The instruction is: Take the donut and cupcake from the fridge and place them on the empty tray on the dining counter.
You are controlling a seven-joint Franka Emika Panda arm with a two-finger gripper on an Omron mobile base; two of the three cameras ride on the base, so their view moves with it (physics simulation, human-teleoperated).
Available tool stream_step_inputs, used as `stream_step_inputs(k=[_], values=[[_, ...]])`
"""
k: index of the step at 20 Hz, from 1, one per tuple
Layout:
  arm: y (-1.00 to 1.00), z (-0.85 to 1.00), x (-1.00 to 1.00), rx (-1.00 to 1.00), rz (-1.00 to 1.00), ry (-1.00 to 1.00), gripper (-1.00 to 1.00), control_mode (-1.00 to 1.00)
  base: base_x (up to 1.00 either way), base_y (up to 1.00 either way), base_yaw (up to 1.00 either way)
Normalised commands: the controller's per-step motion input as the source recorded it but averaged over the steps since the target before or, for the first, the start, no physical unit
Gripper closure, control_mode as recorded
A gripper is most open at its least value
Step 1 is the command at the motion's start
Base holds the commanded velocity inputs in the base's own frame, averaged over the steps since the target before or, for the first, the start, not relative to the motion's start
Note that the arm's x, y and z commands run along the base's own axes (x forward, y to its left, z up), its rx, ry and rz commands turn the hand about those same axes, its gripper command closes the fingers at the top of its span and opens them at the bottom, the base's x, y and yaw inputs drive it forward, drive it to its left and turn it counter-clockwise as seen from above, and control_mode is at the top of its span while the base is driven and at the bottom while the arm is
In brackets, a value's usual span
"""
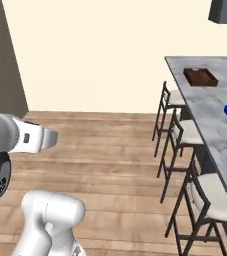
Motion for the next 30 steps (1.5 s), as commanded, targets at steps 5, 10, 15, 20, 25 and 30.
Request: stream_step_inputs(k=[5,10,15,20,25,30], values=[[0.00,0.00,0.00,0.00,0.00,0.00,1.00,1.00,1.00,0.10,-0.39],[0.00,0.00,0.00,0.00,0.00,0.00,1.00,1.00,1.00,0.49,-0.34],[0.00,0.00,0.00,0.00,0.00,0.00,1.00,1.00,1.00,0.69,-0.34],[0.00,0.00,0.00,0.00,0.00,0.00,1.00,1.00,1.00,0.80,-0.41],[0.00,0.00,0.00,0.00,0.00,0.00,1.00,1.00,1.00,0.87,-0.47],[0.00,0.00,0.00,0.00,0.00,0.00,1.00,1.00,1.00,0.95,-0.53]])
